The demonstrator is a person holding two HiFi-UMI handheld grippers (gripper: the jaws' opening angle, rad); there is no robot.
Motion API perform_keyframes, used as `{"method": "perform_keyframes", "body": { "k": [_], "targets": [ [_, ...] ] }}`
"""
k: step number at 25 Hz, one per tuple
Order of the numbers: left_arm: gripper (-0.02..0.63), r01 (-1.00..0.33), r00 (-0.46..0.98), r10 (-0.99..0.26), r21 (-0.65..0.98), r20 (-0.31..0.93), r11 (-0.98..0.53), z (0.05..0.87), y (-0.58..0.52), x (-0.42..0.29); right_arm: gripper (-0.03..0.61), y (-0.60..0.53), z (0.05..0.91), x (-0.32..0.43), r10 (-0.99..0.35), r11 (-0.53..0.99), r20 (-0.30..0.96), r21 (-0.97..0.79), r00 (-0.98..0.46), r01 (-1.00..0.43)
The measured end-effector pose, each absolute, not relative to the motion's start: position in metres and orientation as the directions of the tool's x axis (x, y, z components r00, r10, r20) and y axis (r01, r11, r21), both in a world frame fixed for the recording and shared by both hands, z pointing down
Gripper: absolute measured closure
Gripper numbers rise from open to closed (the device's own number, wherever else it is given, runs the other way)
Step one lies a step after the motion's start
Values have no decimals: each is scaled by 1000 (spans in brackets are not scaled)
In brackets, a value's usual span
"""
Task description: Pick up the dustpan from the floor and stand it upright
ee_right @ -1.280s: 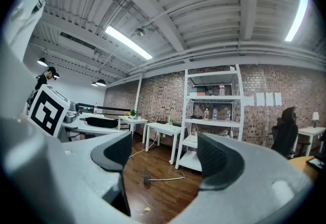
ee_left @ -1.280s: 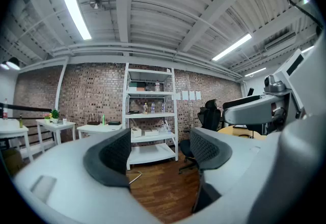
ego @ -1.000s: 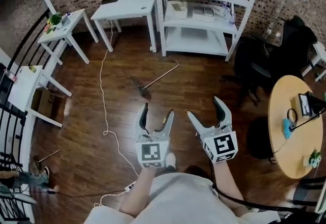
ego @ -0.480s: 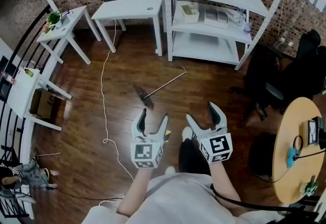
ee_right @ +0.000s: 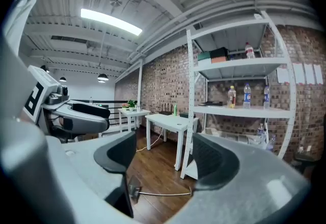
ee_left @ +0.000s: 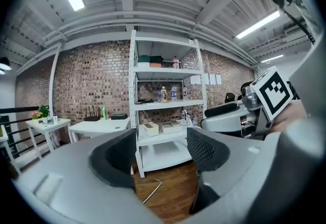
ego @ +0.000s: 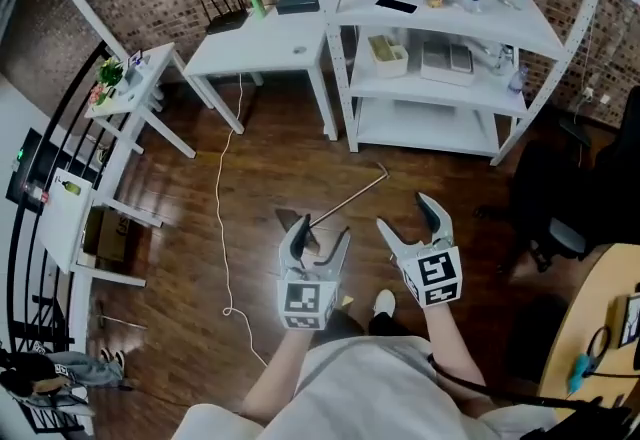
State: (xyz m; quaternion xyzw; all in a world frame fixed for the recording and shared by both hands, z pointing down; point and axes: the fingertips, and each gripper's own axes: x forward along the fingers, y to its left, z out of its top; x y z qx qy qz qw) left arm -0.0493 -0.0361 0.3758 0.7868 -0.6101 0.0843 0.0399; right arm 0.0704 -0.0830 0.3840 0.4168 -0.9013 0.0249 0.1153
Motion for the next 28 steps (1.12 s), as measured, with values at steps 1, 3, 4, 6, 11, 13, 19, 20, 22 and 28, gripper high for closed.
{"method": "perform_keyframes", "body": {
  "k": [1,3,4,6,11,13,19,20,22,28],
  "targets": [
    [284,-966,245,-949,-35,198,-256,381,-47,-49,245,-94,393,70,-740,651,249,31,-625,-758],
    [285,-964,252,-937,-24,243,-266,396,-63,-48,245,-103,415,70,-727,645,286,-27,-624,-764],
    [288,-962,257,-930,-21,263,-272,406,-72,-49,245,-108,426,69,-720,642,302,-52,-625,-765],
    [288,-956,279,-909,-3,308,-294,428,-96,-50,252,-121,451,64,-705,635,342,-85,-621,-768],
    [288,-924,367,-823,65,433,-378,493,-148,-45,258,-155,513,70,-681,545,468,-191,-564,-816],
    [290,-902,403,-792,53,458,-428,507,-177,-45,263,-182,520,71,-691,500,487,-212,-535,-839],
    [301,-858,459,-701,68,545,-509,589,-244,-58,290,-233,575,48,-628,471,592,-226,-504,-853],
    [302,-855,460,-687,73,563,-513,608,-255,-64,290,-242,588,42,-619,475,605,-218,-500,-852],
    [307,-848,454,-663,61,595,-526,650,-281,-77,291,-270,622,28,-609,487,618,-203,-497,-849],
    [327,-864,385,-538,88,750,-496,818,-317,-101,291,-309,763,7,-485,464,717,-275,-501,-842]
  ]
}}
